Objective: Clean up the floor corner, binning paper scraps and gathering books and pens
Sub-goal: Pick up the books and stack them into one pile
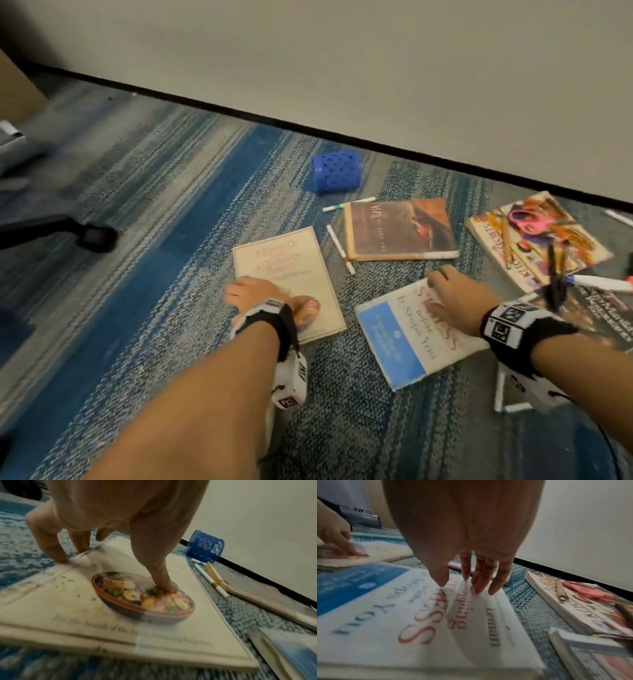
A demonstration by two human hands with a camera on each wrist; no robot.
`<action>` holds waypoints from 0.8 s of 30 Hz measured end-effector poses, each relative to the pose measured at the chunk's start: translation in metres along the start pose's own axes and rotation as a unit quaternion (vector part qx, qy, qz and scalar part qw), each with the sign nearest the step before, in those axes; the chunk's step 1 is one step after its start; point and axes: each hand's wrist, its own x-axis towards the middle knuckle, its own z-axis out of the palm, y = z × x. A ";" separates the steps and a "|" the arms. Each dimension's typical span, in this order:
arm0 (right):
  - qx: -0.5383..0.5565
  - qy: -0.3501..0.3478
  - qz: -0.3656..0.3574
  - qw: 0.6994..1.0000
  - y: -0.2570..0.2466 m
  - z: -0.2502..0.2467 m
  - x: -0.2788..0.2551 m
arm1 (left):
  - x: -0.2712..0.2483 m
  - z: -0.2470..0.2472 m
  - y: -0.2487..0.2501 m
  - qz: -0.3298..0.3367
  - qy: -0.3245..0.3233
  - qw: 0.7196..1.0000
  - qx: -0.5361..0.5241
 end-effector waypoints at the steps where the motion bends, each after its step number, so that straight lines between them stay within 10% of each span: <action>1: 0.002 0.001 0.003 1.000 0.004 0.001 -0.002 | 0.007 -0.002 -0.002 -0.014 -0.004 1.000 -0.007; 7: -0.006 -0.018 0.070 0.997 0.041 0.010 -0.025 | 0.026 -0.042 0.005 0.131 -0.069 0.972 -0.184; 18: 0.085 -0.070 0.289 0.951 0.121 0.038 -0.083 | -0.137 -0.139 0.138 0.379 0.178 0.872 -0.254; 24: 0.103 0.009 0.278 0.955 0.122 0.030 -0.078 | -0.155 -0.109 0.178 0.423 0.069 0.820 -0.378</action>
